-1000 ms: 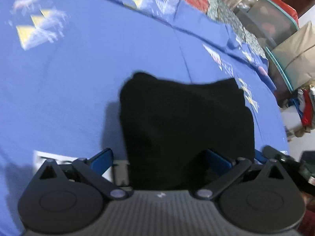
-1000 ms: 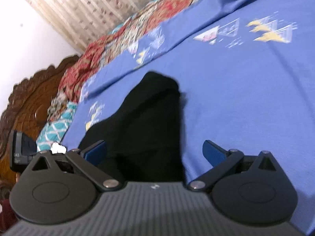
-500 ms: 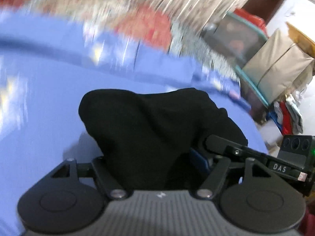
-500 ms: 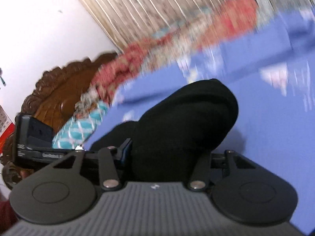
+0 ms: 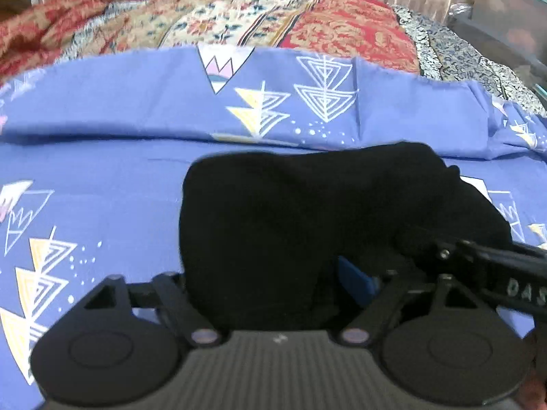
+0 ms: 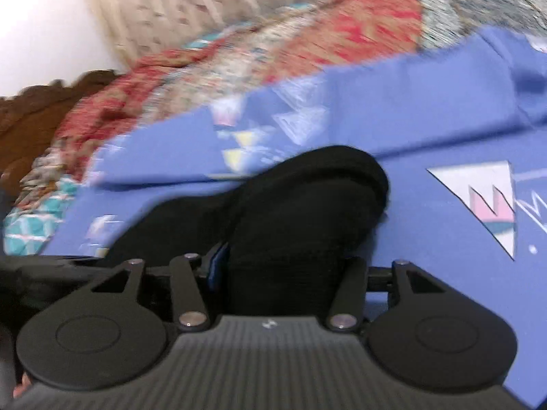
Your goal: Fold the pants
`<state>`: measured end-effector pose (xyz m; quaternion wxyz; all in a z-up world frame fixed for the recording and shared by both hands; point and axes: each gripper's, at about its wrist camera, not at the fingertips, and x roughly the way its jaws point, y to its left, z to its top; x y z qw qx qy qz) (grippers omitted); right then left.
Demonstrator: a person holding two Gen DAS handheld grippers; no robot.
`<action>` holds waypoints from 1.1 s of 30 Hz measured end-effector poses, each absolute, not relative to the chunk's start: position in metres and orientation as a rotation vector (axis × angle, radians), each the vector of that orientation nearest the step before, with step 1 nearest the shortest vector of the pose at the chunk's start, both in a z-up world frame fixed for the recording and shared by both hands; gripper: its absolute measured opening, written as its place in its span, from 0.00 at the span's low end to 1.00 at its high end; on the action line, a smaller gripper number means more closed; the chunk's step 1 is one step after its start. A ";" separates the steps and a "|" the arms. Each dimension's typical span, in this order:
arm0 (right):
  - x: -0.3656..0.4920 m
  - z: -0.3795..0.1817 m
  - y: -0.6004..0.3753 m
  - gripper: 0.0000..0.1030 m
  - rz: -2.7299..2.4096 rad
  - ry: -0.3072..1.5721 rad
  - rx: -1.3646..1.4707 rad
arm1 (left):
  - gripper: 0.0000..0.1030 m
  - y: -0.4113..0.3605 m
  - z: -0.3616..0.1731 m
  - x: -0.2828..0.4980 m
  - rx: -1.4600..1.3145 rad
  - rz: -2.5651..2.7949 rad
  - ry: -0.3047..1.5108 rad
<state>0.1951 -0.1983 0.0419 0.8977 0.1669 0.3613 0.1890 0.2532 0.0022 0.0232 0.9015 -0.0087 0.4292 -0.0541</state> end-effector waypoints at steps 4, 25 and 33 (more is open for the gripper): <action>0.188 0.042 -0.215 0.70 0.339 0.786 0.431 | 0.84 0.000 0.036 0.242 -0.004 -0.079 0.880; -0.012 0.062 -0.227 1.00 0.114 0.777 0.253 | 1.00 -0.026 0.059 0.037 0.151 0.079 0.853; -0.035 0.074 -0.215 1.00 0.161 0.806 0.246 | 1.00 -0.025 0.083 -0.002 0.143 0.045 0.789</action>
